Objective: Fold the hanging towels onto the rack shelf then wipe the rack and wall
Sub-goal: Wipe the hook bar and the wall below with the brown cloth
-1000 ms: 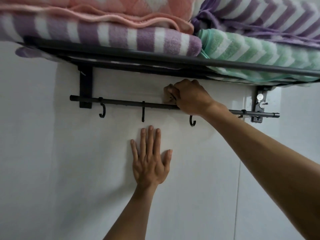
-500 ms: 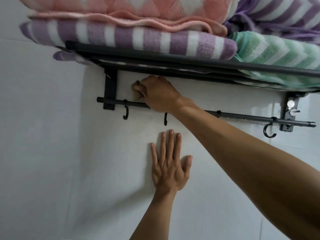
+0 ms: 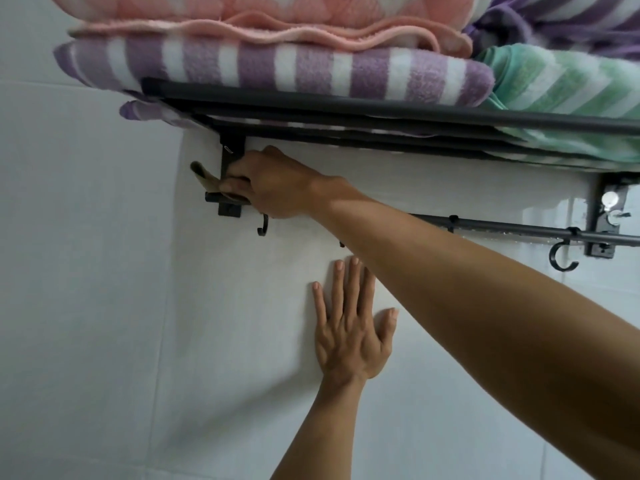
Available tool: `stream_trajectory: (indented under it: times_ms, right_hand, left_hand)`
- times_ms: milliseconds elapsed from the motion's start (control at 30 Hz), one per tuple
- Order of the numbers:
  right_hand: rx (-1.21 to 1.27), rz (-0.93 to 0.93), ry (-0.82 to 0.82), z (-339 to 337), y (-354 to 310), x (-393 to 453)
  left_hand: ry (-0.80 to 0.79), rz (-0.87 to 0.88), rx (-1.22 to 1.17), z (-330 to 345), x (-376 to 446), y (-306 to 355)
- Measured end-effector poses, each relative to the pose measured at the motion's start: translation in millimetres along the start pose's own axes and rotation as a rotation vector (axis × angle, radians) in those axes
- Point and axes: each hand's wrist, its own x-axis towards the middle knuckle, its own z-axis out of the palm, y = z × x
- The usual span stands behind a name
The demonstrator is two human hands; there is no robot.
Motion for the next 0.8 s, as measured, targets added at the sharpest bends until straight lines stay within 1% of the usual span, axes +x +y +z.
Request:
stream_trajectory:
  times_ms: [167,367,533,667,800]
  right_hand:
    - [-0.110,-0.010,-0.042,-16,10,-19]
    - [-0.309,0.004,-0.097,-36,31,-49]
    - [-0.417,0.039,-0.130,-60,51,-86]
    - [-0.387,0.114,-0.139,-73,68,-108]
    - [-0.407,0.167,-0.169,-85,85,-134]
  left_hand:
    - [0.088,-0.002,-0.039,-6,0,2]
    - [0.092,-0.004,-0.025,-7,-1,5]
    - [0.081,-0.005,-0.017,-6,-1,6]
    - [0.075,-0.007,-0.009,-6,-1,5]
    - [0.074,-0.007,0.004,-6,-1,6]
